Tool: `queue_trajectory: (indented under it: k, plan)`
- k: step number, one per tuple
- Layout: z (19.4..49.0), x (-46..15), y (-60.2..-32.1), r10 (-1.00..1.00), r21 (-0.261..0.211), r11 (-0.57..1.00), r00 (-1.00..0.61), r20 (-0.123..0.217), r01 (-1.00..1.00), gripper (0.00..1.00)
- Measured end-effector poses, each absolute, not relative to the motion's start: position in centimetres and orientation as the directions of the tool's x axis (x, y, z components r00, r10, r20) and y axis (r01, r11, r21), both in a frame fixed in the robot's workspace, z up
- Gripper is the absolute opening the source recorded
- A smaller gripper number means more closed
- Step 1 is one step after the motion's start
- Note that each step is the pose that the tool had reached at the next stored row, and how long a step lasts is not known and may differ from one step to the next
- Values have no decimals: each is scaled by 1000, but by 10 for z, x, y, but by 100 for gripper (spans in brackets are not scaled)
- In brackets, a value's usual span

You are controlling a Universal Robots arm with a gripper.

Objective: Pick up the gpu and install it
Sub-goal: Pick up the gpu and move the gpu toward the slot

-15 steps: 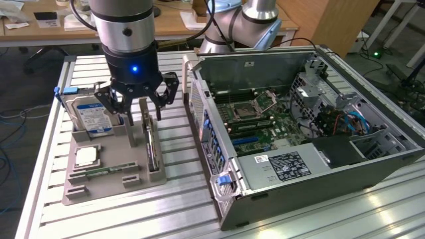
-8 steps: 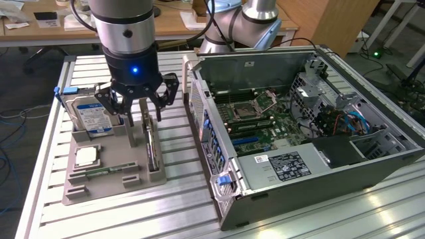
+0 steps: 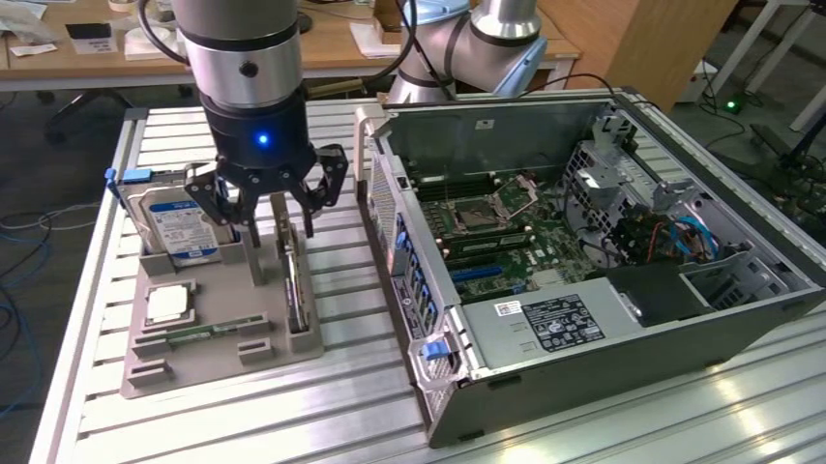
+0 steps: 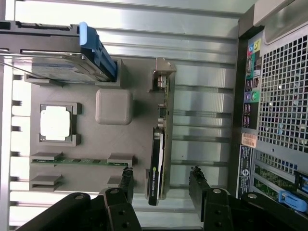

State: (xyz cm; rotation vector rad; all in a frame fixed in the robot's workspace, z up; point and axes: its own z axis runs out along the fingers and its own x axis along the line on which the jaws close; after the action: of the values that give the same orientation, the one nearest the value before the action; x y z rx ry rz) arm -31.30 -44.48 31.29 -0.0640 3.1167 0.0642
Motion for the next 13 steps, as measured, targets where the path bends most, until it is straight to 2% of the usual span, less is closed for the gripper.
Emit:
queue_trajectory:
  k: [13]
  plan:
    - [308, -313, -445, -41, 41, 998, -999, -24, -41, 59]
